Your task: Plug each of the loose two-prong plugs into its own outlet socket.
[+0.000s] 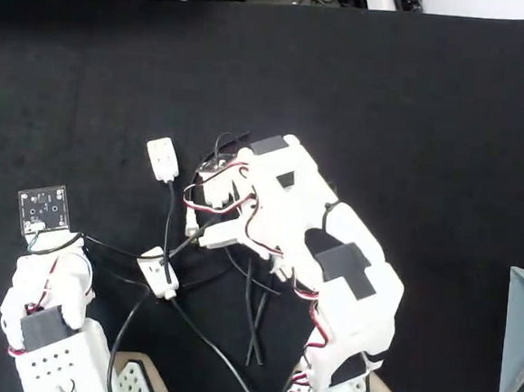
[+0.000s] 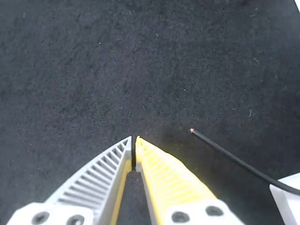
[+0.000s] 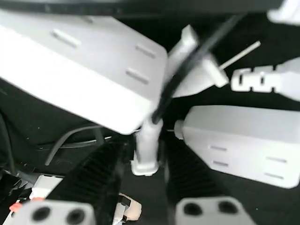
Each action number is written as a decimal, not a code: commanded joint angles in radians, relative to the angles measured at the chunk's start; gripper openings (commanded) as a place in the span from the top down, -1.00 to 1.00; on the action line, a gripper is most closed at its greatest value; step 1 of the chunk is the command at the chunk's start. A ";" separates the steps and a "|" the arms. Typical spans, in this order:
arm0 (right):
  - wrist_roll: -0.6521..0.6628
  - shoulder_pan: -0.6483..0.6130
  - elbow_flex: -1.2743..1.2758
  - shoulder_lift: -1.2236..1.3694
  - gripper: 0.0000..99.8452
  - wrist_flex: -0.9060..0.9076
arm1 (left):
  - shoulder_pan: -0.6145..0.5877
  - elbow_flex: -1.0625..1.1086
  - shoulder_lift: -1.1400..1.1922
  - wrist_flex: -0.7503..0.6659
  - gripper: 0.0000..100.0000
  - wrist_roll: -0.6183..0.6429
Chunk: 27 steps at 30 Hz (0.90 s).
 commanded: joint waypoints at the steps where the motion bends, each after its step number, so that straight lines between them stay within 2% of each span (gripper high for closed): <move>1: -0.029 -0.011 -0.001 -0.012 0.98 0.000 | -0.008 -0.008 -0.005 -0.011 0.93 -0.008; 7: -0.031 -0.008 -0.042 -0.048 0.98 0.104 | -0.008 -0.008 -0.005 -0.011 0.93 -0.008; 15: -0.089 -0.008 -0.119 -0.369 0.98 0.255 | -0.008 -0.007 -0.005 -0.018 0.93 -0.008; 22: -0.130 0.055 -0.085 -0.665 0.98 0.238 | -0.008 -0.085 -0.005 -0.017 0.93 -0.008; 27: -0.135 0.083 0.044 -0.849 0.98 0.167 | 0.007 -0.199 -0.005 -0.021 0.93 -0.025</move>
